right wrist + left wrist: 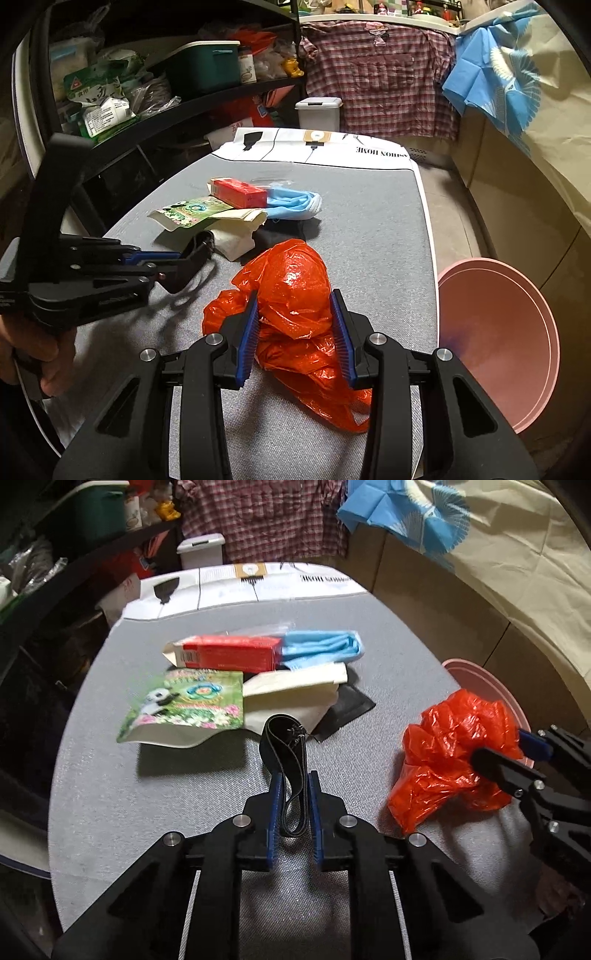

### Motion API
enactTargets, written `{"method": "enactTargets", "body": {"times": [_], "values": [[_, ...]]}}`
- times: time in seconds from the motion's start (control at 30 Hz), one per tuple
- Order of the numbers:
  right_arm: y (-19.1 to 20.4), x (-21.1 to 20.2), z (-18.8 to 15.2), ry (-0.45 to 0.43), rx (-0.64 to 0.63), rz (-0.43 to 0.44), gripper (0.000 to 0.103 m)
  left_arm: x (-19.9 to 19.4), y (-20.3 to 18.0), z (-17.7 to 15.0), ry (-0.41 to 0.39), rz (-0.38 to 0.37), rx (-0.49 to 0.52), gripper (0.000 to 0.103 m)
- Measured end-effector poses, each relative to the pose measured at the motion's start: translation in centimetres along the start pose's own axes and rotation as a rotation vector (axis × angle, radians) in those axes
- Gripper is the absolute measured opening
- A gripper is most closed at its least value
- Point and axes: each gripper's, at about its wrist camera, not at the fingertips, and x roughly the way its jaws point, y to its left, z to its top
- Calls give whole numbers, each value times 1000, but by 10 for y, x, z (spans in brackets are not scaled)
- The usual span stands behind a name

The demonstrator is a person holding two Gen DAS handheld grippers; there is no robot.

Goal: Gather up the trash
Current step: 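Grasp the red plastic bag with the right tool while the left tool grasps the black strap, then carry the red bag and black strap in both tools over the pink bin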

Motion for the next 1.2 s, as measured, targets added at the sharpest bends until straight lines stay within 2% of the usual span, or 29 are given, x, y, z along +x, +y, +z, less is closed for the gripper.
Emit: {"method": "enactTargets", "body": {"times": [0.6, 0.97, 1.2], "values": [[-5, -43, 0, -94, 61, -48, 38, -59, -1, 2, -162, 13, -15, 14], [-24, -98, 17, -189, 95, -128, 38, -96, -23, 7, -253, -20, -6, 14], [-42, -125, 24, -226, 104, -183, 38, -102, -35, 10, -278, -36, 2, 14]]}}
